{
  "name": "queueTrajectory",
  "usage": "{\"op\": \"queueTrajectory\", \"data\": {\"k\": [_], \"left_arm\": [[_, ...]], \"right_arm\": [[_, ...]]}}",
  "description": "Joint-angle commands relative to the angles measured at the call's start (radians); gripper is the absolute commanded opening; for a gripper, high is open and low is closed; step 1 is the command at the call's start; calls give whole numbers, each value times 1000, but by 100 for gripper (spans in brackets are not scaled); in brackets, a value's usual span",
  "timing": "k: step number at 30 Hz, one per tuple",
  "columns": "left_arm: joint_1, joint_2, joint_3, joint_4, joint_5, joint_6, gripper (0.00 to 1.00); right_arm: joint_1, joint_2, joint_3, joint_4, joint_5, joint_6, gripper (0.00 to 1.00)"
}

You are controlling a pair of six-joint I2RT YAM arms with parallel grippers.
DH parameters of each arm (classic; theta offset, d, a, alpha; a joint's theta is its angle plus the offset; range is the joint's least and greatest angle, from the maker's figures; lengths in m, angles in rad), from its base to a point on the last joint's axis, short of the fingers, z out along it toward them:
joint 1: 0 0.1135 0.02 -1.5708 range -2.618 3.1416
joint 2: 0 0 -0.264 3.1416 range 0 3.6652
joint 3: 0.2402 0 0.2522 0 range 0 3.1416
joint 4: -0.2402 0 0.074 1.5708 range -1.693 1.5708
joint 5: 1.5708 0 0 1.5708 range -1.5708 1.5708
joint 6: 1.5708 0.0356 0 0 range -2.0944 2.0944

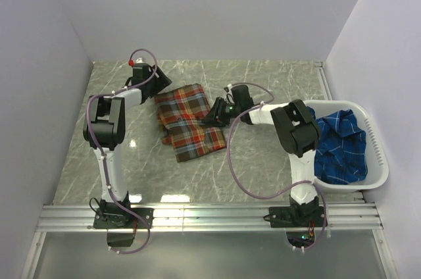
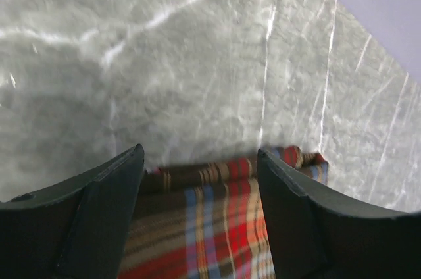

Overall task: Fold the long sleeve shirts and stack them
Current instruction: Fold the shirt

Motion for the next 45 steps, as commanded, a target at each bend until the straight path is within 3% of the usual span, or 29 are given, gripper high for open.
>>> {"op": "queueTrajectory", "data": {"k": [1,7,12,18,25,31,41,45], "left_arm": [[3,37,45,-25,32,54,76],[2,-92,53,-19,46,78,79],[-7,-251,-60,-28,-15,26,79],[-18,-397,-251,18,-22,-3,66],[-21,-241,-222,-11,22,5,57],[-20,-42,-49,-82,37,44,54],[-21,110,163,-140,57,77,50],[-21,37,162,-140,64,84,60]], "right_arm": [[-5,-38,0,-73,66,-85,44],[44,-203,54,-173,79,-189,44],[144,-241,101,-173,61,-209,44],[242,-129,210,-184,33,-208,43],[306,52,290,-196,-8,-200,42],[336,118,295,-260,-22,-220,42],[385,36,302,-390,44,-353,42],[382,-81,307,-453,162,-429,43]]}}
